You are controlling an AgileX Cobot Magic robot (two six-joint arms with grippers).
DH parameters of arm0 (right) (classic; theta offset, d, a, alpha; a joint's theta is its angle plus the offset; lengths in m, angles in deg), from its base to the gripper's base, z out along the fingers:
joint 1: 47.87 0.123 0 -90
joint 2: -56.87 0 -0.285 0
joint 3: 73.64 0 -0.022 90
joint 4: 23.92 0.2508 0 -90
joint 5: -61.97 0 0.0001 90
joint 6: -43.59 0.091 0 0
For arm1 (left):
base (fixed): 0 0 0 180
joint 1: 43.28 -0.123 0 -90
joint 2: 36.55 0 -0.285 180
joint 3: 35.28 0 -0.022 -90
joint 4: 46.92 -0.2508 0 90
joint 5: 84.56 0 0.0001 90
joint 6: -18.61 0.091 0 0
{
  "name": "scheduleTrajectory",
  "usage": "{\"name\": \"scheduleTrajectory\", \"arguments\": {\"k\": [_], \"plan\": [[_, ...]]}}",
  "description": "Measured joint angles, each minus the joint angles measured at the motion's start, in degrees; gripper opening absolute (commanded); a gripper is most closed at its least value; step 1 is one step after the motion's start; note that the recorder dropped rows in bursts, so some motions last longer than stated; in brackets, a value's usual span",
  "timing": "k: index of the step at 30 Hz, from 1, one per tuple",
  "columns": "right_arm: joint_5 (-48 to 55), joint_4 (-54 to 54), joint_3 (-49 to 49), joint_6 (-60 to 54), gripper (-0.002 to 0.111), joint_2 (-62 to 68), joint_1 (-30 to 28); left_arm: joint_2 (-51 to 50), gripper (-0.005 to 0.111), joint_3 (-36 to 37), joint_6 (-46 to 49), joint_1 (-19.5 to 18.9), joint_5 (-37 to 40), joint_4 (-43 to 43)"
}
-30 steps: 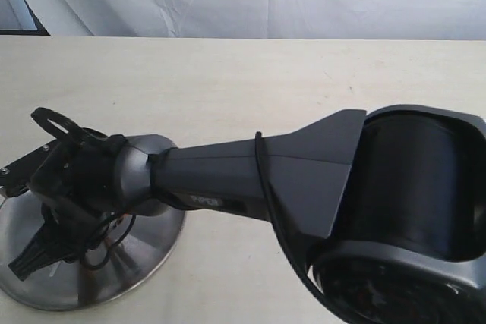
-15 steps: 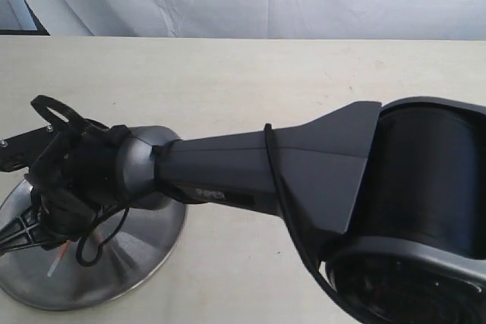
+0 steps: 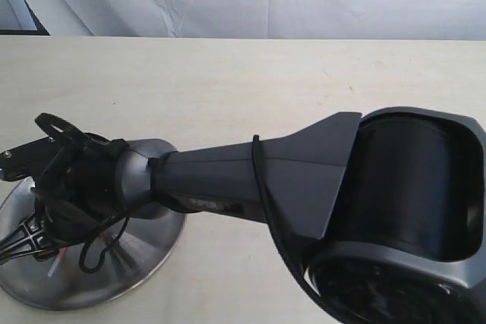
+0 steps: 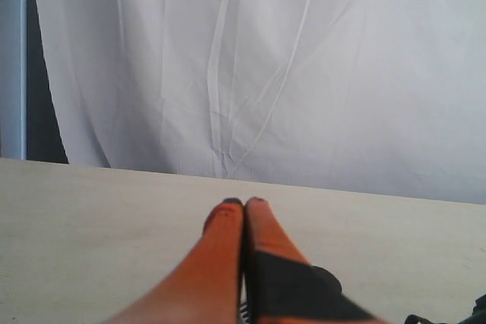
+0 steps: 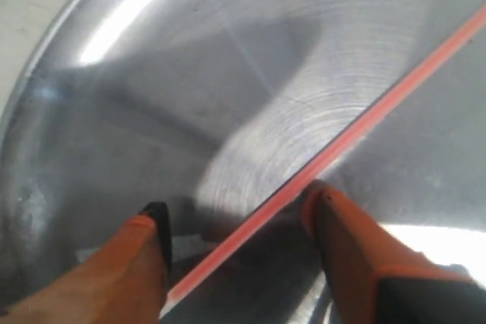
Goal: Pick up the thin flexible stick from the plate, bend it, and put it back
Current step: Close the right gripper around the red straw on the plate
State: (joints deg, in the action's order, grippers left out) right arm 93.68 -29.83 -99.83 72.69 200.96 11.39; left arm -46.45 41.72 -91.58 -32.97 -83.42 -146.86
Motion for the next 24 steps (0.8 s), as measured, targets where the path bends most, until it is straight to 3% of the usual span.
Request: {"name": "scheduleTrajectory", "arguments": {"k": [6,7,10,11,24], "plan": [[2.8,-1.7,-0.7,-2.3,0.049,0.8,0.4,0.0,0.000,0.0,0.0,0.0,0.0,0.0],[3.0,-1.7,-0.7,-2.6,0.044,0.9,0.4,0.0,0.000,0.0,0.0,0.0,0.0,0.0],[5.0,-2.3,-0.8,-2.7,0.006,0.6,0.4,0.0,0.000,0.0,0.0,0.0,0.0,0.0],[6.5,-2.5,-0.8,-2.7,-0.001,0.4,0.2,0.0,0.000,0.0,0.0,0.0,0.0,0.0],[13.4,-1.9,-0.6,-4.6,-0.001,-1.4,0.1,0.0,0.000,0.0,0.0,0.0,0.0,0.0]]}}
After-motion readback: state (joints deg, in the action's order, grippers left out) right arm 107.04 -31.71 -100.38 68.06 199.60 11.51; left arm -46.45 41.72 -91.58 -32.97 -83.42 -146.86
